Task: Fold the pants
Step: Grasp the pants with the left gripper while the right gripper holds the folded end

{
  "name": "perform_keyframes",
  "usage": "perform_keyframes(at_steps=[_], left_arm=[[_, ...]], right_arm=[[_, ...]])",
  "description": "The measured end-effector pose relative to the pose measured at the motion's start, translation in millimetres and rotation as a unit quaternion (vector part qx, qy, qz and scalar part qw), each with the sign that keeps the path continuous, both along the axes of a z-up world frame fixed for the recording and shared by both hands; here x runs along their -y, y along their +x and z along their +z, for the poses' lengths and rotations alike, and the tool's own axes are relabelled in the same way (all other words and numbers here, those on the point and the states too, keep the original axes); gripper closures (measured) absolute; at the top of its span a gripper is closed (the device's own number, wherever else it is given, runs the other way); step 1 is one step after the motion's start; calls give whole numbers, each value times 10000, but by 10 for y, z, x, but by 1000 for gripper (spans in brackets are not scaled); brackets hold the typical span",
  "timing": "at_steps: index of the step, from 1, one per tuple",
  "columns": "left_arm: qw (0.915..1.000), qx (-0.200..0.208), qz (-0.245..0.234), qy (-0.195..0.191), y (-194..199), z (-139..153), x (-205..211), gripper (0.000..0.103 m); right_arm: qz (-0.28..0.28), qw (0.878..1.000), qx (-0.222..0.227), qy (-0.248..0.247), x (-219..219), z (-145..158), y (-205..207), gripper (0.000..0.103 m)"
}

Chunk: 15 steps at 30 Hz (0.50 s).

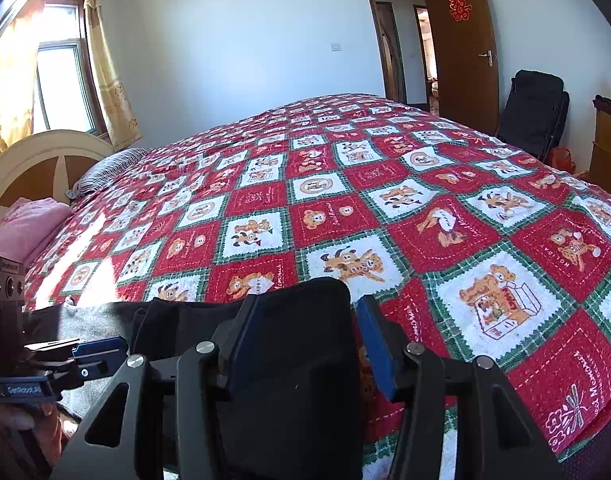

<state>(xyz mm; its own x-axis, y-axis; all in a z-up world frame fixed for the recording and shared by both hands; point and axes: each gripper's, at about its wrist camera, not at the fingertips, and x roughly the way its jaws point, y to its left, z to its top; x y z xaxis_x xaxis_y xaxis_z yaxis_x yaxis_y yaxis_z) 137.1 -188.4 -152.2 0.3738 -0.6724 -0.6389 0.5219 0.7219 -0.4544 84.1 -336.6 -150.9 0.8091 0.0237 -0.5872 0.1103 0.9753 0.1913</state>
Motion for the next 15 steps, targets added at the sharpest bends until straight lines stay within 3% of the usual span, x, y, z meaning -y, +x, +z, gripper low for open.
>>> perform_keyframes(at_steps=[4, 5, 6, 7, 15], left_arm=[[9997, 16, -113, 233, 44, -75, 149, 49], [9994, 54, -116, 318, 63, -100, 183, 61], [9992, 108, -89, 387, 76, -105, 197, 81], [9990, 96, -104, 415, 79, -107, 191, 92], [9997, 217, -17, 83, -33, 93, -81, 95]], right_arm=[[-31, 10000, -28, 22, 18, -19, 8, 51], [-40, 10000, -29, 19, 22, -21, 7, 51], [-46, 10000, -28, 18, 22, -22, 6, 51], [-55, 10000, -20, 15, 26, -24, 0, 51], [-175, 9998, 47, 62, 94, -16, -21, 51]])
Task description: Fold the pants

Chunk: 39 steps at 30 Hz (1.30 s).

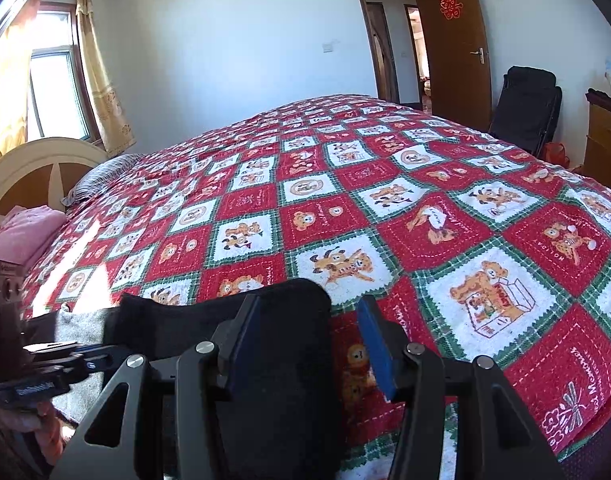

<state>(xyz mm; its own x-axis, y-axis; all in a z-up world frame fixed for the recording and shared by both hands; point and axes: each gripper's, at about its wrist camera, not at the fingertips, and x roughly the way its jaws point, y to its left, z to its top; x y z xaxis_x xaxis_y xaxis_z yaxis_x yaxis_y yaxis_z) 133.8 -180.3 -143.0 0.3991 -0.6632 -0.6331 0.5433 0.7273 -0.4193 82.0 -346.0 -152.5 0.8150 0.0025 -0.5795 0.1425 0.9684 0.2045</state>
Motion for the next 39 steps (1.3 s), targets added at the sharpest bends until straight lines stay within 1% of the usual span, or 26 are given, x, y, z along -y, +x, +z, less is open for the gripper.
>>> perform_keyframes(at_steps=[3, 7, 9, 13, 15, 17, 20, 21, 23, 24, 26, 30, 33, 35, 37, 38, 39], left_arm=[[9998, -71, 114, -126, 0, 60, -137, 95], [9990, -133, 368, -195, 6, 92, -355, 95], [9983, -173, 526, -168, 27, 64, -460, 95], [9969, -349, 682, -165, 43, -49, -592, 95], [9964, -448, 713, -126, 55, -119, -629, 95], [9959, -515, 740, -120, 66, -188, -656, 95], [9957, -515, 771, -65, 63, -251, -669, 95], [9959, -487, 766, -36, 61, -261, -664, 94], [9961, -446, 759, 8, 48, -280, -663, 93], [9963, -408, 752, 44, 39, -287, -665, 91], [9964, -363, 759, 71, 30, -294, -664, 90], [9963, -312, 790, 83, 21, -294, -678, 88], [9963, -288, 803, 89, 13, -294, -678, 87], [9962, -295, 814, 84, 21, -287, -694, 86], [9960, -267, 847, 105, 17, -275, -723, 83], [9959, -268, 856, 80, 11, -266, -745, 83], [9958, -254, 872, 73, 1, -251, -761, 79]], right_arm=[[-14, 10000, -18, -6, 6, -8, 2, 51], [51, 10000, -2, -49, -25, -9, -6, 51], [161, 9999, 17, -44, -61, -8, -7, 51], [416, 9990, 103, -87, -166, 12, -36, 51], [695, 9974, 171, -93, -252, 32, -63, 51], [1046, 9943, 140, -123, -374, 22, -70, 51], [1506, 9883, -146, -175, -555, -76, -32, 51], [1603, 9861, -343, -277, -622, -145, 0, 51], [1622, 9821, -790, -544, -711, -304, 78, 50], [1639, 9807, -855, -638, -726, -357, 86, 50], [1664, 9789, -835, -843, -772, -366, 78, 50], [1508, 9812, -818, -887, -772, -278, 89, 49], [1336, 9823, -764, -1068, -832, -171, 140, 49], [1221, 9780, -1013, -1352, -920, -218, 240, 48], [1219, 9726, -1263, -1522, -980, -342, 330, 45], [1191, 9727, -1207, -1584, -997, -350, 323, 44], [1168, 9728, -1169, -1624, -1008, -334, 313, 44]])
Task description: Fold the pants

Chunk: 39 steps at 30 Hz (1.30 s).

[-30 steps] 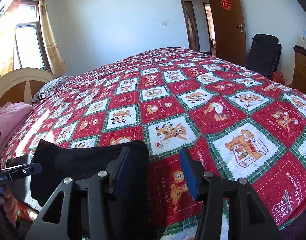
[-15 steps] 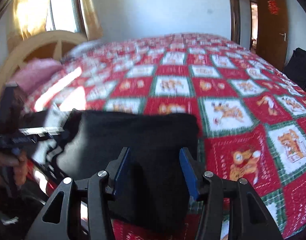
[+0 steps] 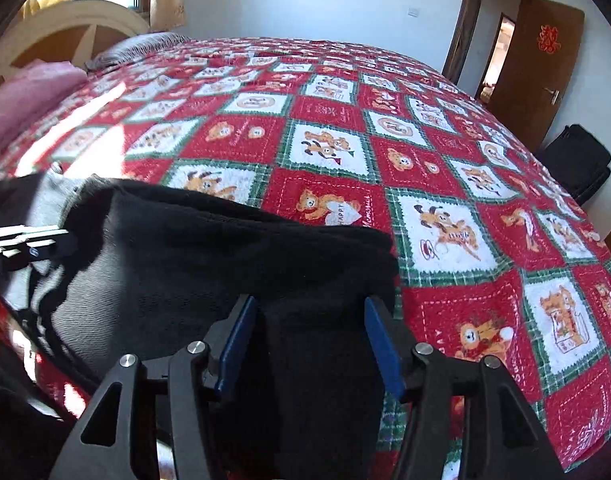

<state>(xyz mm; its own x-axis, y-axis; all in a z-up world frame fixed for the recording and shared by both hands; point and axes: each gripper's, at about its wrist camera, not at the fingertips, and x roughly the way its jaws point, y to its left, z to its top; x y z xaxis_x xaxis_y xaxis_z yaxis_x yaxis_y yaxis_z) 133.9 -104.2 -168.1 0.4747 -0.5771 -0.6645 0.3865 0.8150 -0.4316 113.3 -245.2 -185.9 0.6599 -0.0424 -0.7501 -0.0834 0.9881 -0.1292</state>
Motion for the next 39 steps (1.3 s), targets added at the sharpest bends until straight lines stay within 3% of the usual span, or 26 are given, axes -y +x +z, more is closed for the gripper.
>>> perform_keyframes(at_steps=[1, 3, 9, 20, 25, 28, 32, 36, 39], left_arm=[[10000, 41, 37, 41, -13, 16, -22, 75], [9998, 146, 137, 89, -41, 50, -70, 55], [9988, 349, 305, 126, -106, 143, -218, 41], [9967, 466, 582, 320, -90, 213, -519, 40], [9929, 672, 700, 691, -133, 334, -808, 39], [9863, 823, 1036, 981, -213, 373, -1206, 34], [9738, 730, 1701, 1318, -332, 286, -1924, 33], [9603, 597, 2416, 1263, -475, 161, -2567, 33], [9560, 572, 2705, 980, -516, 66, -2814, 33]], right_arm=[[-5, 10000, -22, -39, -4, 20, -4, 44], [-66, 10000, 36, -15, 5, 74, -23, 43], [235, 9995, 175, -96, -318, 126, -84, 43], [612, 9970, 214, -428, -816, -46, -52, 43], [588, 9970, 306, -402, -805, -9, -70, 43], [615, 9960, 594, -240, -750, 94, -178, 43], [594, 9944, 870, -127, -743, 182, -237, 43], [626, 9930, 1001, -88, -773, 191, -263, 43], [652, 9919, 1084, -121, -794, 188, -291, 42]])
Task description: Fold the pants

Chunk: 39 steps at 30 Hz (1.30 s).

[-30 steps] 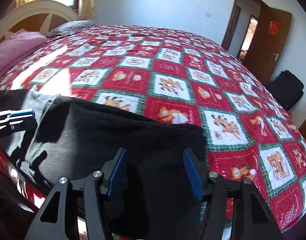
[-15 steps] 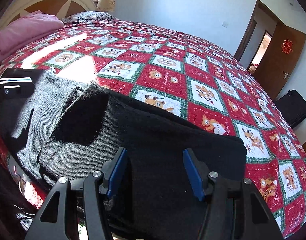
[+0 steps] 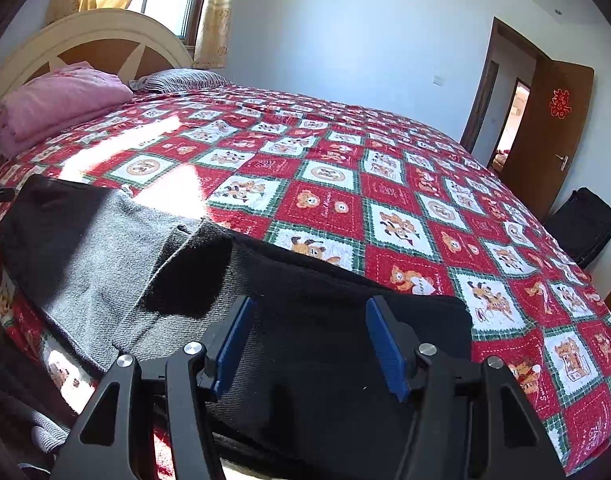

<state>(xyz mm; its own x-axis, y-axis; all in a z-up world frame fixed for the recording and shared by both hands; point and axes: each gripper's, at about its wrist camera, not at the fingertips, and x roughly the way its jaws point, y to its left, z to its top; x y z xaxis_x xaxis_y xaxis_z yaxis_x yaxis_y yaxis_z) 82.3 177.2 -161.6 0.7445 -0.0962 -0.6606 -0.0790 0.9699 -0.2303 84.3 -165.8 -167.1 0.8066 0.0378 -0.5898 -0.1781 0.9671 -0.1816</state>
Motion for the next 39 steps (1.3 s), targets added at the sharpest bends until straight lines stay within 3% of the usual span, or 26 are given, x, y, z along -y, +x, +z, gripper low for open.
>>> perform_keyframes(at_steps=[3, 9, 16, 21, 26, 28, 29, 32, 34, 39], left_arm=[[9995, -24, 25, -320, 40, -128, -70, 34], [9987, -141, 58, -485, 69, -357, -116, 40], [9981, -23, -134, -605, 46, -395, -168, 43], [9964, 78, -186, -823, 3, -405, -237, 56], [9963, 113, -229, -823, -2, -420, -230, 56], [9966, 111, -237, -788, -15, -392, -209, 67], [9967, 123, -277, -756, -18, -361, -189, 77], [9973, 107, -267, -679, -16, -288, -154, 88], [9966, 142, -301, -755, -29, -253, -173, 89], [9894, 285, -347, -1381, -61, -213, -279, 90]], right_arm=[[-10, 10000, -15, -40, -14, -28, 0, 42], [-4, 9999, -77, -76, -31, -82, 4, 42], [43, 9999, -96, -122, -64, -112, -26, 42], [54, 9998, -91, -162, -77, -124, -37, 42], [33, 9998, -112, -177, -70, -142, -25, 42], [21, 9997, -130, -190, -65, -154, -22, 42], [11, 9997, -121, -190, -60, -152, -22, 42], [-5, 9998, -58, -178, -47, -124, -35, 42], [-16, 9999, -17, -168, -35, -100, -40, 42], [-88, 9999, -10, -80, 18, -73, -25, 42]])
